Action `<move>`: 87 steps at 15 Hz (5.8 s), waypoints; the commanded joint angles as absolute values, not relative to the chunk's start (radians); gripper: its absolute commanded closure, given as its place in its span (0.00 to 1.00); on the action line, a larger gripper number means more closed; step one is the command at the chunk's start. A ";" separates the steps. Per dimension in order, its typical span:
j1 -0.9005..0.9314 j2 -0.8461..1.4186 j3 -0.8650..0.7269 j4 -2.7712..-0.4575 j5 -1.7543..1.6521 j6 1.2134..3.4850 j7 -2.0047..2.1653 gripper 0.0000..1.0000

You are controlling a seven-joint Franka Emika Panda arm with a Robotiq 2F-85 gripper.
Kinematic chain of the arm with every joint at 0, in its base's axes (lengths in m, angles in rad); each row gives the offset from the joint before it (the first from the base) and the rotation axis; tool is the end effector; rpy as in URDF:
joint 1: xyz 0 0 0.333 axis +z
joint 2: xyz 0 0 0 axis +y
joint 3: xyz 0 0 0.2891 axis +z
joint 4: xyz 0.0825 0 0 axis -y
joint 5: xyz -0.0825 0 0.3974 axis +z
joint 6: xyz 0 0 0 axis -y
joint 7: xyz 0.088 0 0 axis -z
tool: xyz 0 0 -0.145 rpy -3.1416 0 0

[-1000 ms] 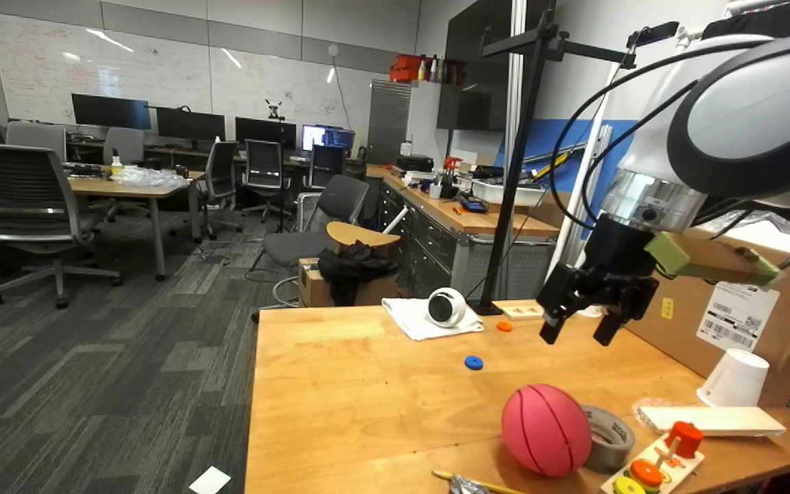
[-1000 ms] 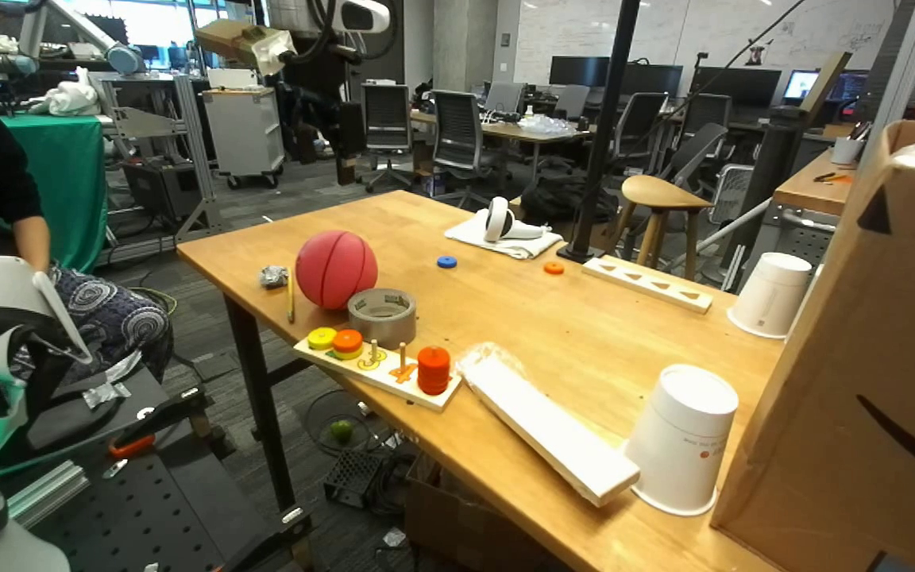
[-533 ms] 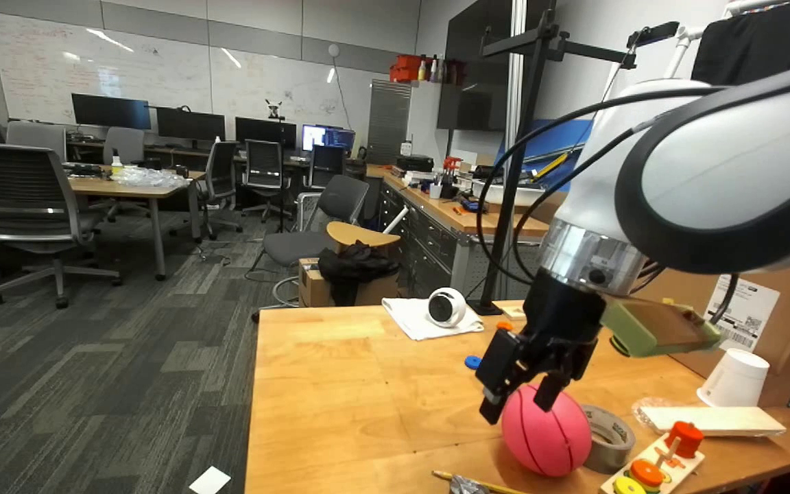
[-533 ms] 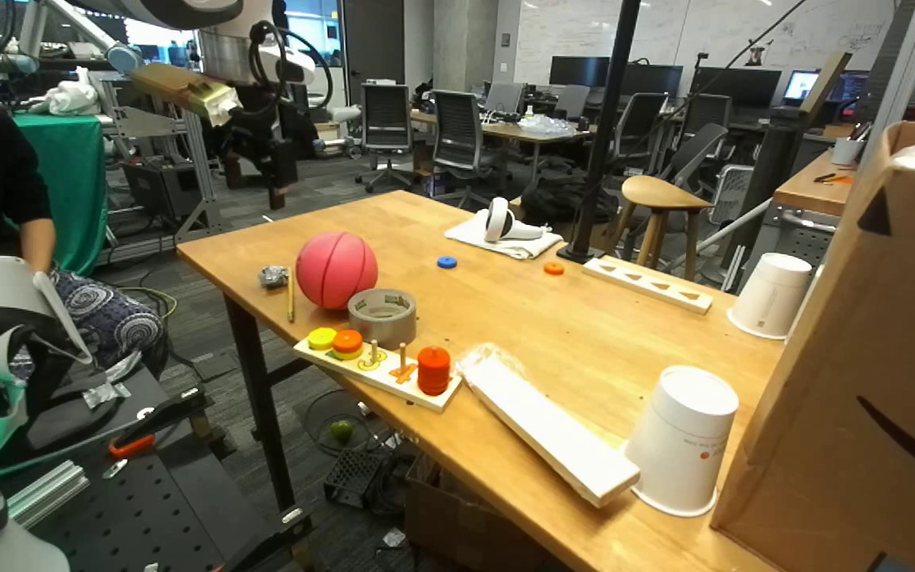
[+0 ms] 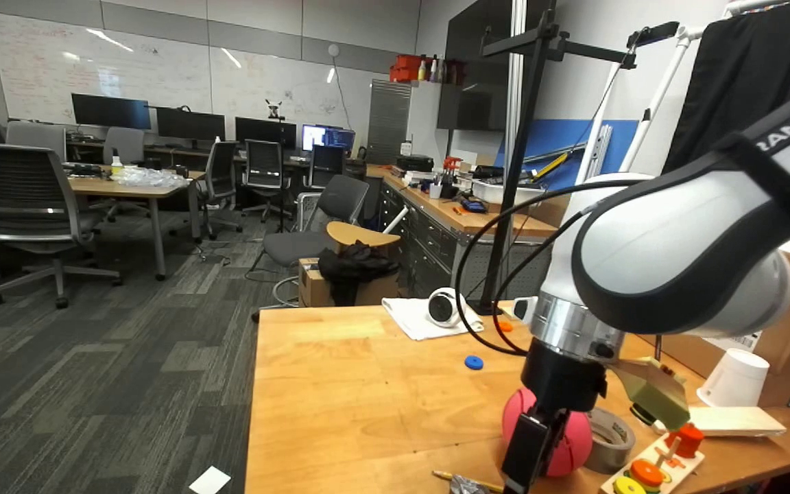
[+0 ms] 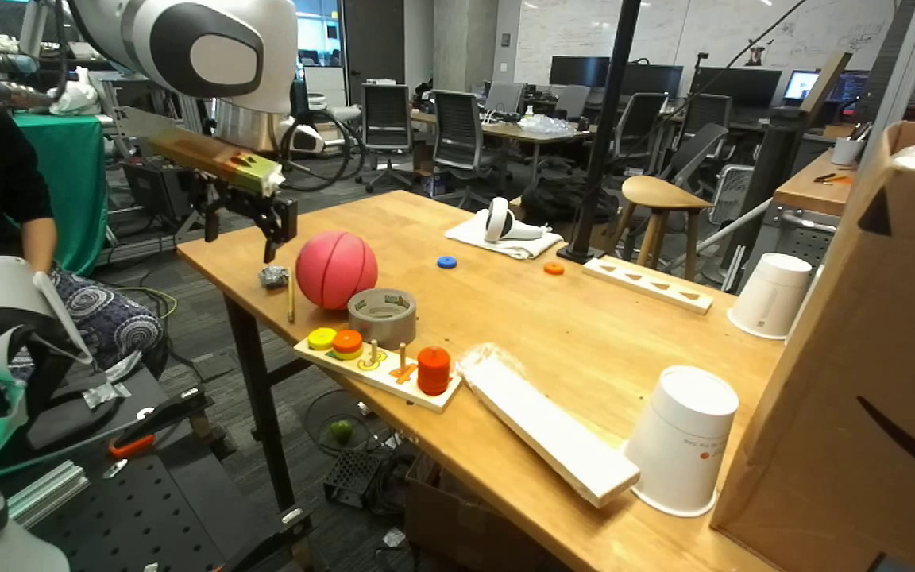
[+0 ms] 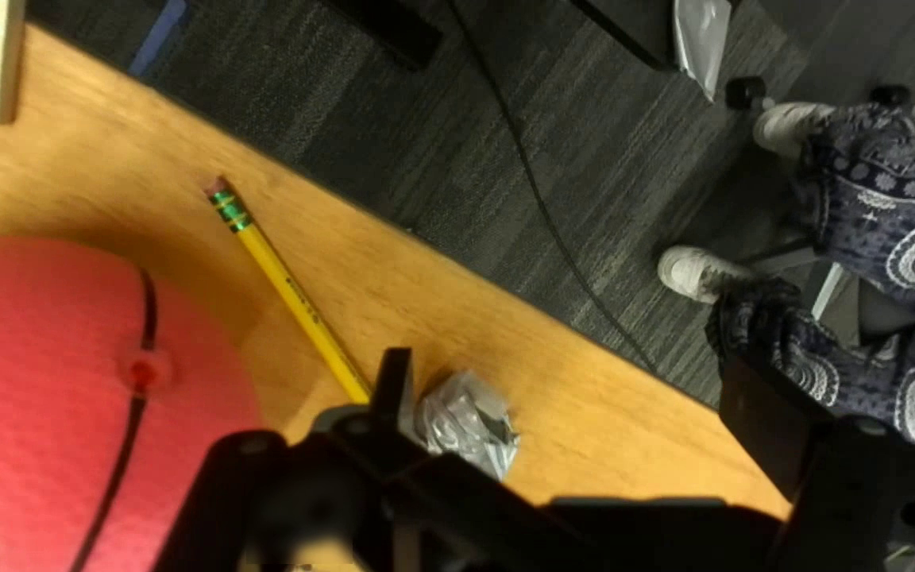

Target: Push the ball to the right

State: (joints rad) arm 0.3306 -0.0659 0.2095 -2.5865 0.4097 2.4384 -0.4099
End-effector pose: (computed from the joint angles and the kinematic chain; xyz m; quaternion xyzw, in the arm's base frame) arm 0.3721 0.2331 0.2005 -0.9443 -0.3046 0.0474 0.1154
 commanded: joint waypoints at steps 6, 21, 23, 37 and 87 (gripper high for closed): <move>0.200 -0.122 0.157 -2.606 0.130 2.547 -0.418 0.00; 0.211 -0.189 0.204 -2.584 -0.033 2.650 0.023 0.00; 0.257 -0.156 0.185 -2.590 0.100 2.742 -0.055 0.00; 0.246 0.018 0.017 -2.497 0.368 2.352 -0.655 0.00; 0.409 0.143 -0.066 -2.299 0.115 2.514 -0.344 0.00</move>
State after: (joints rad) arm 0.3358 0.2470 0.0977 -2.3102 0.3109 2.5862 -0.4367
